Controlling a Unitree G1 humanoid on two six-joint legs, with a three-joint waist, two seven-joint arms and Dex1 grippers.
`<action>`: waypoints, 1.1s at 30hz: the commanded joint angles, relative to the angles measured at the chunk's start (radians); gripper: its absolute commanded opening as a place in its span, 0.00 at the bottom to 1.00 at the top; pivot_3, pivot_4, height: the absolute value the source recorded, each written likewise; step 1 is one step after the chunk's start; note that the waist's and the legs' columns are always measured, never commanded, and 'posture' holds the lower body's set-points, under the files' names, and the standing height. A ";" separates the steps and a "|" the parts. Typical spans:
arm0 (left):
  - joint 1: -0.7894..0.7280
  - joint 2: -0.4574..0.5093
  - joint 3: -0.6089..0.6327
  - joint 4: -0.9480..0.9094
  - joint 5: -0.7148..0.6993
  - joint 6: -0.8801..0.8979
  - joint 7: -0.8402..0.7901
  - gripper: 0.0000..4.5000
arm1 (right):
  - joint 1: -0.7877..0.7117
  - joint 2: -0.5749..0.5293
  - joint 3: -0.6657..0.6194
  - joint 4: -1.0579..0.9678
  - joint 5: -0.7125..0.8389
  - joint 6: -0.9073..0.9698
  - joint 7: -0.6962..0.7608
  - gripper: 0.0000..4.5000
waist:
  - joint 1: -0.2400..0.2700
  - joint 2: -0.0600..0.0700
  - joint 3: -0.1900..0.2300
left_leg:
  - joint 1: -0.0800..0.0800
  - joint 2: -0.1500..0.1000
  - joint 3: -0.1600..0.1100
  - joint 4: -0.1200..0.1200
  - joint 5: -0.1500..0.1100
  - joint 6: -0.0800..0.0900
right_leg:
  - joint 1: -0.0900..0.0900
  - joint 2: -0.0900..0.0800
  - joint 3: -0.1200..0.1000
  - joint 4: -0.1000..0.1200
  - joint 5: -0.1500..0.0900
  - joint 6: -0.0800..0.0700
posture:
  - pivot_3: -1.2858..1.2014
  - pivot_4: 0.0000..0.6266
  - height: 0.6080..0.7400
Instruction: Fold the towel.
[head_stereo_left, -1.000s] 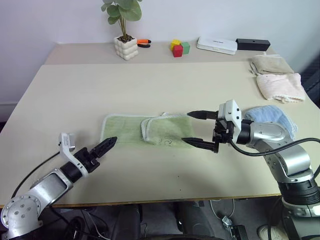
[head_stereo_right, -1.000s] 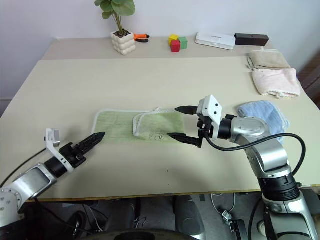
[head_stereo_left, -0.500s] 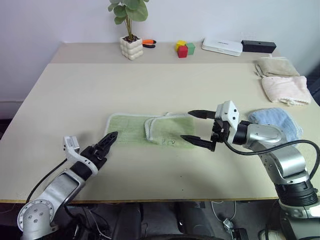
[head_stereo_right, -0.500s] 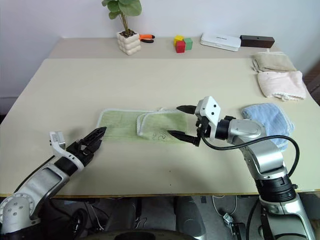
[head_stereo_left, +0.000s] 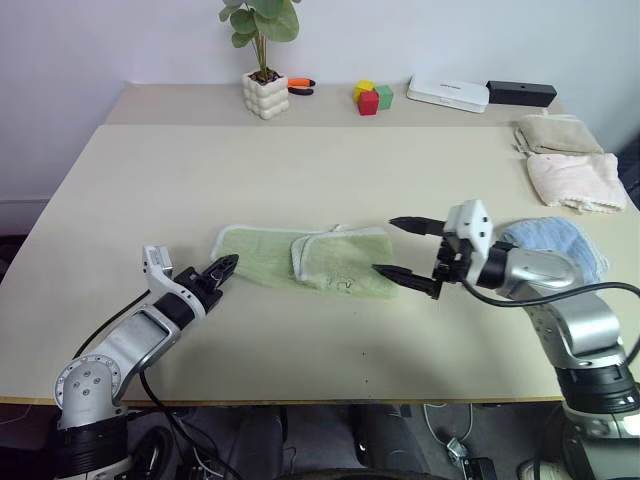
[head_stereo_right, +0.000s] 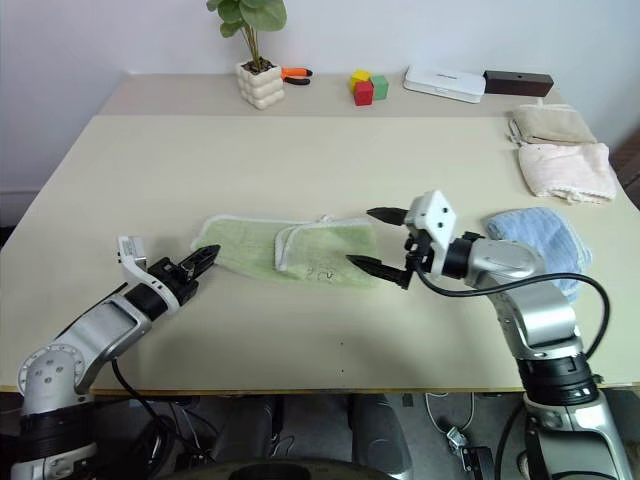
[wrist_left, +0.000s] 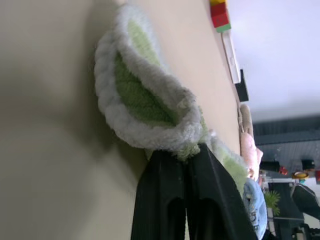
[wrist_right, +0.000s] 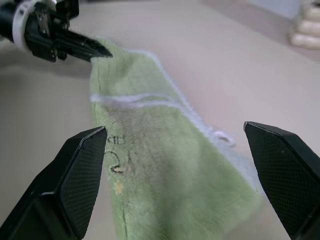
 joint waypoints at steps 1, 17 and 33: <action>-0.067 0.021 -0.051 -0.092 0.012 0.013 -0.044 0.01 | 0.018 -0.033 -0.074 -0.044 0.047 -0.002 0.019 1.00 | 0.000 0.000 0.000 | 0.000 0.000 0.000 0.000 0.000 0.000 | 0.000 0.000 0.000 0.000 0.000 0.000 | 0.52 0.24 1.00; -0.466 -0.017 -0.643 0.056 0.716 -0.007 -0.646 0.01 | 0.034 -0.103 -0.155 0.016 0.024 -0.003 -0.016 1.00 | -0.003 0.000 0.000 | -0.001 -0.001 0.000 0.000 0.000 0.000 | 0.000 0.000 0.000 -0.001 0.000 0.000 | 0.52 0.24 1.00; -0.451 -0.176 -0.742 0.198 1.034 -0.105 -0.838 0.72 | 0.033 -0.111 -0.176 -0.007 0.031 0.021 -0.064 1.00 | -0.004 0.000 0.000 | -0.001 -0.001 0.000 0.000 0.000 0.000 | 0.000 0.000 0.000 -0.001 0.001 0.005 | 0.52 0.24 1.00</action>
